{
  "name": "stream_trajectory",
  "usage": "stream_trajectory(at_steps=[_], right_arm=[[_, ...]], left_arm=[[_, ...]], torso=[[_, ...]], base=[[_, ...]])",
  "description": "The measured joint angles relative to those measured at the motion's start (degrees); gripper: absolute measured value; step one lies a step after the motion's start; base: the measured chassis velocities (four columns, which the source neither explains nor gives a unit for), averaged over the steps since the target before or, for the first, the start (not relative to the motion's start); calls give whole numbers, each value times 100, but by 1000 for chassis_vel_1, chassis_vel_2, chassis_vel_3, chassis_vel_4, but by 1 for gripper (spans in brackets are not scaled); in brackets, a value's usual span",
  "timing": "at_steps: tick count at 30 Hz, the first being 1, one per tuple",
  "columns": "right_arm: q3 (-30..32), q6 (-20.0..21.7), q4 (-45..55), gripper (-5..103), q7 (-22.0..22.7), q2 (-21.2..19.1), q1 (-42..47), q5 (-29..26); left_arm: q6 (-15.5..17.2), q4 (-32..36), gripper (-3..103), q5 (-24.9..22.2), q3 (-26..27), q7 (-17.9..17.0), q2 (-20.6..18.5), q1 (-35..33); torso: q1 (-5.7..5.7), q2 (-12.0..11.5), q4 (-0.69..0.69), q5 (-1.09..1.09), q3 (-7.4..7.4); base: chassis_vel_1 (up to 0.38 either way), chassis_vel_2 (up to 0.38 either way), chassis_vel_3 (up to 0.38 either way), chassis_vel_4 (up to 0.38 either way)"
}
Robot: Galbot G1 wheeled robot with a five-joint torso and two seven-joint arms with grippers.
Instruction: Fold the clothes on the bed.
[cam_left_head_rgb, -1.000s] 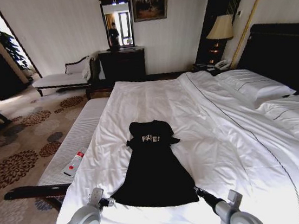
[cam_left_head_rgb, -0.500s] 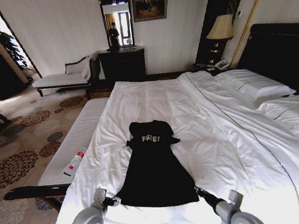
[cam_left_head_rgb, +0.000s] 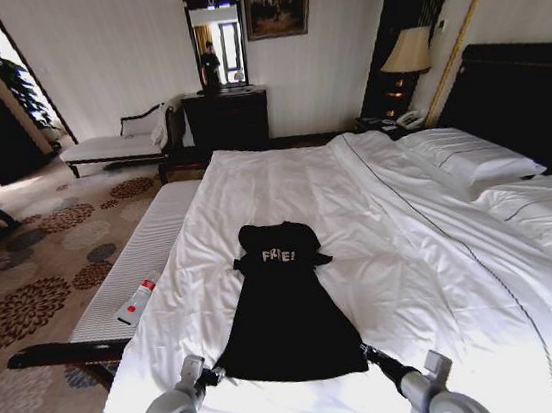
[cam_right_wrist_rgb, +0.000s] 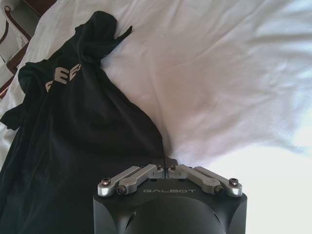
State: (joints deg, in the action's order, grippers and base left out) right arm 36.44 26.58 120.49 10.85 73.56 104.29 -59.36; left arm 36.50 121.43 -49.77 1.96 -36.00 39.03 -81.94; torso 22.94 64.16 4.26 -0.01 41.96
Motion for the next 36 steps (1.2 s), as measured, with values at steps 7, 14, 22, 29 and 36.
stream_trajectory(at_steps=[7,14,22,29,36], right_arm=[[12,0,9,0,7,-2,13,0],[25,0,9,0,10,-8,8,-10],[19,0,-2,0,20,-5,4,-11],[173,6,64,0,22,-80,92,-11],[260,29,289,0,40,-184,379,161]], left_arm=[[5,-20,23,66,0,86,6,1],[7,-39,3,111,0,105,-5,-3],[-55,-18,1,266,54,167,5,-102],[-212,444,1,322,551,181,127,-624],[-462,1146,1,709,1642,450,736,-2127]], torso=[[0,0,0,0,0],[0,0,0,0,0],[0,0,0,0,0],[0,0,0,0,0],[0,0,0,0,0]], base=[[0,0,0,0],[0,0,0,0],[0,0,0,0],[0,0,0,0],[0,0,0,0]])
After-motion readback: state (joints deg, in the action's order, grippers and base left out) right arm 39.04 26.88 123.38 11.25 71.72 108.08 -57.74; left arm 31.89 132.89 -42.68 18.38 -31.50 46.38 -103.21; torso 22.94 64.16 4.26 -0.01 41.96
